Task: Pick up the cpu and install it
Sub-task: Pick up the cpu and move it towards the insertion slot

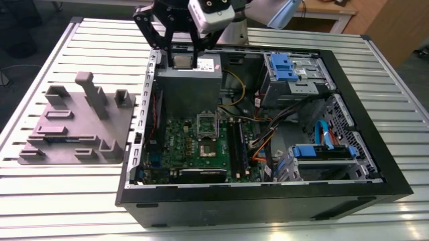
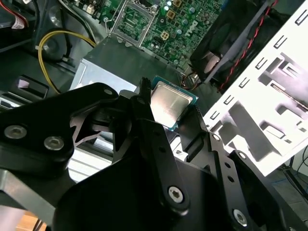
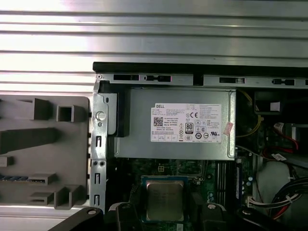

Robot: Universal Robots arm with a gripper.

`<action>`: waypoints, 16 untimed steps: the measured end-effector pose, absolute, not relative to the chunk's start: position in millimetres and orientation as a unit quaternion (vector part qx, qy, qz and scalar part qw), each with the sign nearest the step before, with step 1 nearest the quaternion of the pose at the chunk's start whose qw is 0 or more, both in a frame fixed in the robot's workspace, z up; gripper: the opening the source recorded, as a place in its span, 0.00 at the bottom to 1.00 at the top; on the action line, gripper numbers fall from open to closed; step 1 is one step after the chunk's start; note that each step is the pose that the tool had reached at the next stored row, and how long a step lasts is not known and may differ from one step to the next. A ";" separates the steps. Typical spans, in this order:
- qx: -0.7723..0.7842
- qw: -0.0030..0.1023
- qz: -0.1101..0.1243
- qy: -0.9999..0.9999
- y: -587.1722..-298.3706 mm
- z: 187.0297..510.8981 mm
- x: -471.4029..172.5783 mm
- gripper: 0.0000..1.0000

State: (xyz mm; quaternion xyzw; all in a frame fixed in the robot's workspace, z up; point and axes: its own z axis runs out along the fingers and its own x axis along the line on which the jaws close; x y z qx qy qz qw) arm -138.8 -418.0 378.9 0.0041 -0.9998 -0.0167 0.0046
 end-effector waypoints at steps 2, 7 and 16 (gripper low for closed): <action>0.004 0.005 -0.017 -1.000 -418.0 378.9 -137.0 0.47; 0.004 0.005 -0.017 -1.000 -418.0 378.9 -133.9 0.47; 0.004 0.005 -0.017 -1.000 -418.0 378.9 -132.7 0.47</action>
